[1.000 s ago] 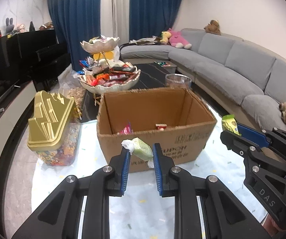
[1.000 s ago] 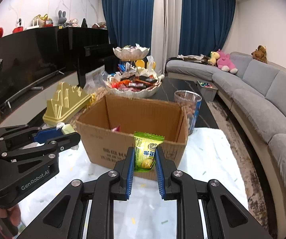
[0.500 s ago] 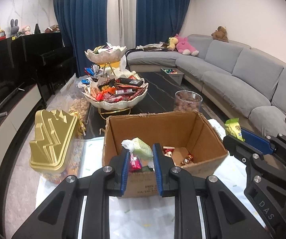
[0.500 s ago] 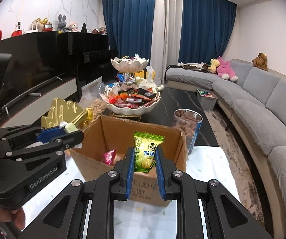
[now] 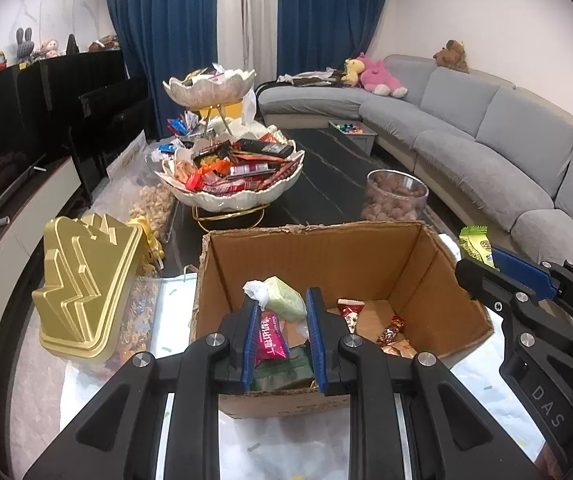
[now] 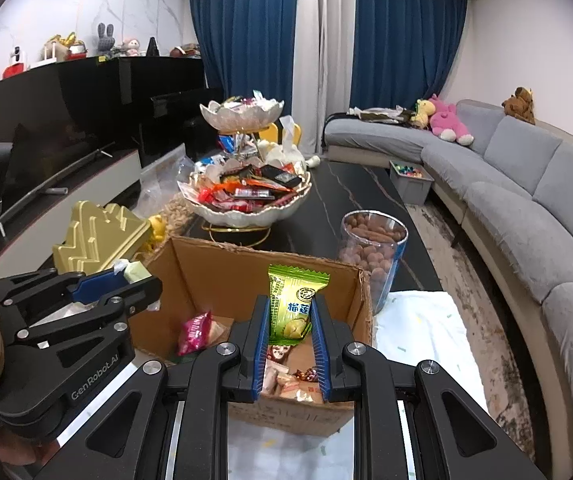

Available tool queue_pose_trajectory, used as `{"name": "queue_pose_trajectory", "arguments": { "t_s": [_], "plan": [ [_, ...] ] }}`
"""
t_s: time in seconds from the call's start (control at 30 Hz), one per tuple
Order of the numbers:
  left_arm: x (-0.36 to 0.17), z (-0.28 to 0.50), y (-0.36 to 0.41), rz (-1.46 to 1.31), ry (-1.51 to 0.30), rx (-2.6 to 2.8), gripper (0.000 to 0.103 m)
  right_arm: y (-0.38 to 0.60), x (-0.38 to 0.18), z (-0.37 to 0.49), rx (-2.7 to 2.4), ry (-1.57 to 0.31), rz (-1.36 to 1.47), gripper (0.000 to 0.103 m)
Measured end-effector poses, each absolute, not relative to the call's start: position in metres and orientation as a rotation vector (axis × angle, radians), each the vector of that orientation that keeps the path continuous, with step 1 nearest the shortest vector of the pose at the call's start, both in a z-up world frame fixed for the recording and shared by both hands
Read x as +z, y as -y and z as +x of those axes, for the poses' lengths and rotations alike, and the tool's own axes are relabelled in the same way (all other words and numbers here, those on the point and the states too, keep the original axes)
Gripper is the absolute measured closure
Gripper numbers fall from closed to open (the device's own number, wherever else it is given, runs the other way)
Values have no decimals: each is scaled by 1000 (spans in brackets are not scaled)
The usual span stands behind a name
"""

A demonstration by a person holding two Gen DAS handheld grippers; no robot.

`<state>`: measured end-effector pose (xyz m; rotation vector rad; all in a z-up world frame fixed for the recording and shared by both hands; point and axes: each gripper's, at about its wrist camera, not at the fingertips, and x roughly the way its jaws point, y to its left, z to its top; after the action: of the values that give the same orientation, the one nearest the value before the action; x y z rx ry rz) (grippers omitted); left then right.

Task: Organize snacks
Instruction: 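Open both tools to drop the pale and green candies into the box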

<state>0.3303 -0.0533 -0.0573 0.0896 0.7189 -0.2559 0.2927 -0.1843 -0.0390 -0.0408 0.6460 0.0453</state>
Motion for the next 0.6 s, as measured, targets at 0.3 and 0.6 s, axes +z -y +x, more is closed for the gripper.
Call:
{"name": "queue_pose_trajectory", "arguments": {
  "t_s": [0.3, 0.6],
  "plan": [
    [-71, 347, 57, 90, -757, -233, 79, 189, -53, 314, 26, -700, -32, 81],
    [-76, 351, 58, 97, -767, -219, 61, 189, -55, 320, 30, -714, -32, 80]
  ]
}}
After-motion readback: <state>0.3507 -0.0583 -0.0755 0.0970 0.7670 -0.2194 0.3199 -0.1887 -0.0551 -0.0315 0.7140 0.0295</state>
